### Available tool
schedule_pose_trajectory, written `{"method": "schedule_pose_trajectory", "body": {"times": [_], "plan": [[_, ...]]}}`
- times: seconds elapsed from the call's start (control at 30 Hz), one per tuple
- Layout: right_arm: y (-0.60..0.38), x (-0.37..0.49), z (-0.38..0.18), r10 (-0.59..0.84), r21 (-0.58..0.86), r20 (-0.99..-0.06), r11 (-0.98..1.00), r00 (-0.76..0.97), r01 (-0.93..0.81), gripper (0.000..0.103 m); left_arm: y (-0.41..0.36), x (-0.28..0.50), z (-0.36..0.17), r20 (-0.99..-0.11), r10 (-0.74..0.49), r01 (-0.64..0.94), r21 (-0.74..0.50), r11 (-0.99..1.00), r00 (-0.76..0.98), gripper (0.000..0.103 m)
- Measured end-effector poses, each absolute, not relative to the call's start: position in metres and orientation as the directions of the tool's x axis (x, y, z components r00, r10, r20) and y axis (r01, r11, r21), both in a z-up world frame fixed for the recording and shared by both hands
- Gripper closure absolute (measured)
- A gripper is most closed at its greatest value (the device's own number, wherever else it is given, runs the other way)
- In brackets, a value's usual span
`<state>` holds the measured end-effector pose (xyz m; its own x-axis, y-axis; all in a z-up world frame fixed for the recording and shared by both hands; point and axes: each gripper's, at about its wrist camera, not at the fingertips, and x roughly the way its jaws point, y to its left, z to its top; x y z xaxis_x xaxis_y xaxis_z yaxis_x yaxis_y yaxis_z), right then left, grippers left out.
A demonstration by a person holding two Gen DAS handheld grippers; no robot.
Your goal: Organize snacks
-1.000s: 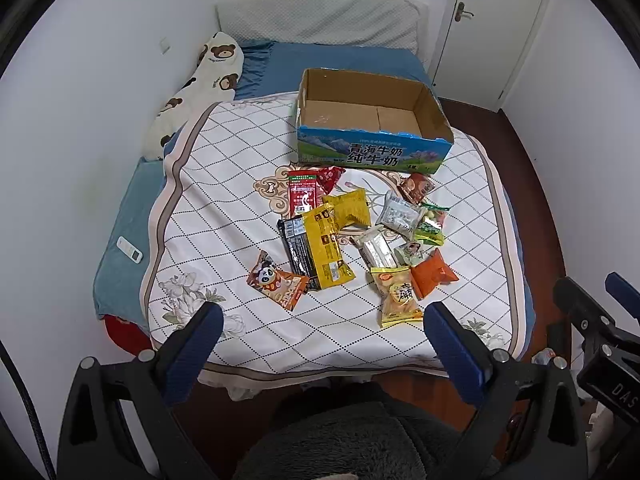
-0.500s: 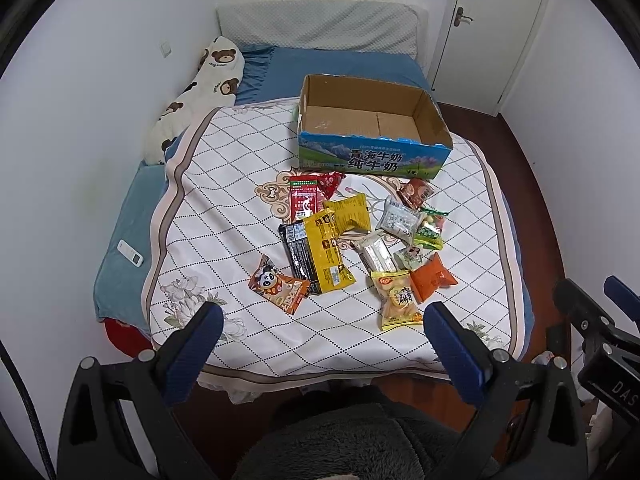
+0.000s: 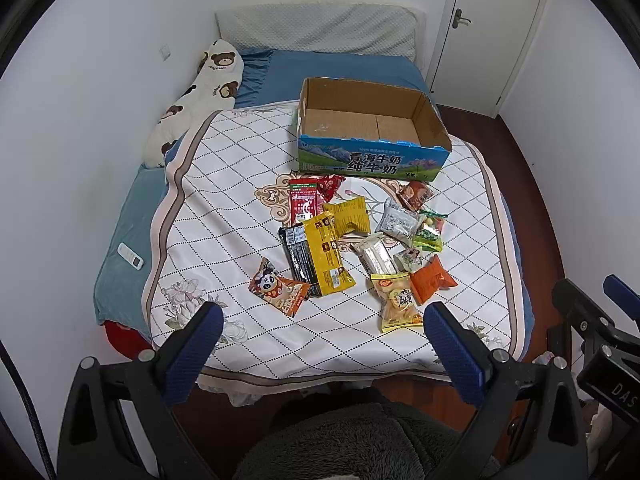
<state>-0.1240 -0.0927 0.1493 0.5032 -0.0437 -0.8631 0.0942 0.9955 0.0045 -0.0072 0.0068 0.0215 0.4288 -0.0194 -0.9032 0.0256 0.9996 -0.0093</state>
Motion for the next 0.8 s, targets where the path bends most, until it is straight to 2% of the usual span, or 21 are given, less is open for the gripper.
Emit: {"method": "schedule_pose_trajectory", "body": {"times": [0.8], "plan": [[-0.0909, -0.1224, 0.1482, -0.051, -0.007, -0.862, 0.996, 0.504, 0.088, 0.0, 0.009, -0.0059, 0.0241, -0.901, -0.02, 0.034, -0.006, 0.999, 0.434, 0.0]]}}
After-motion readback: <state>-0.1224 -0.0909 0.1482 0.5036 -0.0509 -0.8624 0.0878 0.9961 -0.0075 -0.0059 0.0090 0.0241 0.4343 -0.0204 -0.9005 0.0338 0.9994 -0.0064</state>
